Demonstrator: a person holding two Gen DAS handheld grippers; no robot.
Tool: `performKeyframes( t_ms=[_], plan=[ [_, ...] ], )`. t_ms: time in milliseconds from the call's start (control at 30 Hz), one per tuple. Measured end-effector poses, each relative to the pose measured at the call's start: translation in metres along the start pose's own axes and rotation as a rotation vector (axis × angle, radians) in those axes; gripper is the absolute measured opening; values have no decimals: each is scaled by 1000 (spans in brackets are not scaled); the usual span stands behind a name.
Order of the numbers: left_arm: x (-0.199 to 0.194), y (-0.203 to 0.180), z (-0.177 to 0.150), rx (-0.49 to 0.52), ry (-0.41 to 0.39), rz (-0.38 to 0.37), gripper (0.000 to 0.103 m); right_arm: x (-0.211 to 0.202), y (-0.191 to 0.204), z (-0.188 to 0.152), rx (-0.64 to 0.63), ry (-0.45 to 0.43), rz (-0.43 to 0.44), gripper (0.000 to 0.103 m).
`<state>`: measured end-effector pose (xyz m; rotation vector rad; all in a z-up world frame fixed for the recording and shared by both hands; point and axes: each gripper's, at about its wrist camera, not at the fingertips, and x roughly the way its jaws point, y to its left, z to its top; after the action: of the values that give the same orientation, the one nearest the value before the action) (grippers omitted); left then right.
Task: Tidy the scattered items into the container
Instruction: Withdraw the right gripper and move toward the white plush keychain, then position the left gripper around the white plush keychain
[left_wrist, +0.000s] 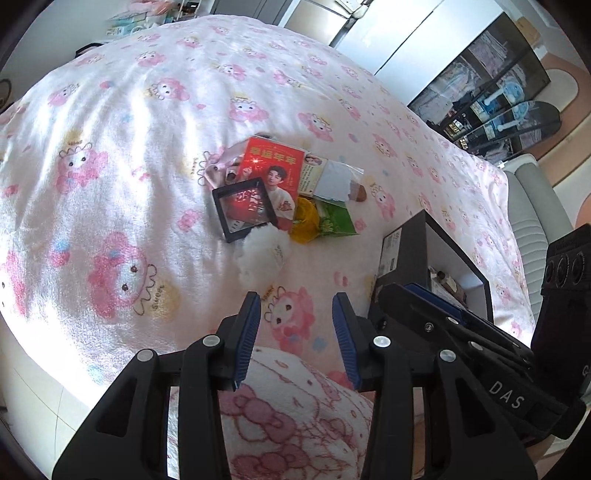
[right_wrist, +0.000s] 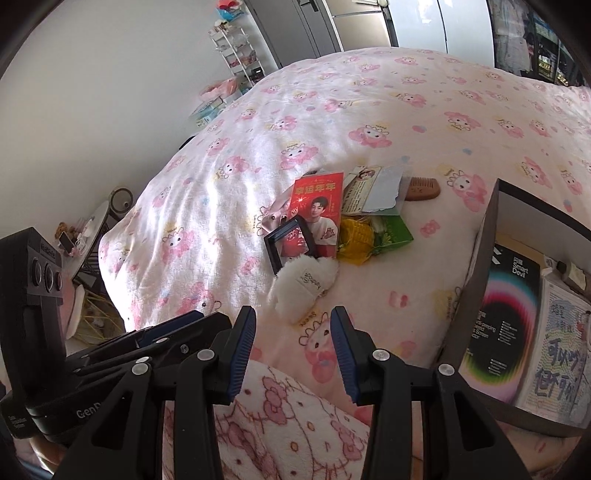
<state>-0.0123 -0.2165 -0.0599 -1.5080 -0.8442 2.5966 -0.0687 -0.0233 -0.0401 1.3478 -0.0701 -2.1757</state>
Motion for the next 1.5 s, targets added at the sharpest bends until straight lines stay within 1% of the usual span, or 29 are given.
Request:
performKeyframes(
  t_ms=[200,333,400,467,500,567,600,633,667,733,767,800,833,867,900,1000,1067,1167,1233,1300,1333,1400,1500],
  plan=[
    [21,38,20,-110,18,12,42,35,-21,10,67,72,-22,38],
    [46,50,35,-119,56,21,42,62,-32,15,68,127,-58,38],
    [60,53,43,-114,90,17,42,76,-35,17,75,155,-59,38],
    [76,57,51,-126,134,-11,42,91,-36,18,69,183,-63,38],
    [83,59,54,-141,160,-37,42,98,-36,19,63,196,-65,38],
    [98,62,57,-203,217,-107,42,113,-34,20,47,225,-60,38],
    [104,61,57,-238,237,-140,46,121,-33,21,40,242,-54,38],
    [108,59,57,-259,248,-162,55,129,-32,21,34,260,-47,39],
    [112,56,57,-261,244,-160,59,136,-31,21,32,275,-37,40],
    [120,53,58,-260,257,-74,60,150,-33,20,49,303,-19,42],
    [124,55,60,-279,262,-56,60,155,-34,19,59,316,-15,43],
    [127,58,63,-297,259,-54,61,160,-34,18,62,325,-13,46],
    [131,61,66,-311,262,-34,64,165,-34,18,62,333,-6,49],
    [136,63,68,-322,268,-3,64,170,-35,17,64,341,-1,52],
    [142,63,70,-330,277,14,64,173,-35,17,70,347,8,52],
    [158,62,71,-343,337,-20,62,174,-37,17,93,334,70,52],
    [162,57,69,-335,370,-57,62,171,-37,16,102,329,88,52],
    [155,44,65,-306,371,-94,62,163,-40,12,104,327,81,52],
    [150,31,61,-275,370,-136,62,155,-45,7,129,318,81,52],
    [150,15,58,-229,385,-205,62,146,-51,2,153,305,72,52],
    [151,6,56,-198,398,-236,59,143,-53,0,159,298,61,52],
    [154,-3,55,-172,400,-240,57,137,-59,-6,170,279,29,52],
    [156,1,57,-223,379,-243,57,135,-68,-13,189,283,-21,52]
  ],
)
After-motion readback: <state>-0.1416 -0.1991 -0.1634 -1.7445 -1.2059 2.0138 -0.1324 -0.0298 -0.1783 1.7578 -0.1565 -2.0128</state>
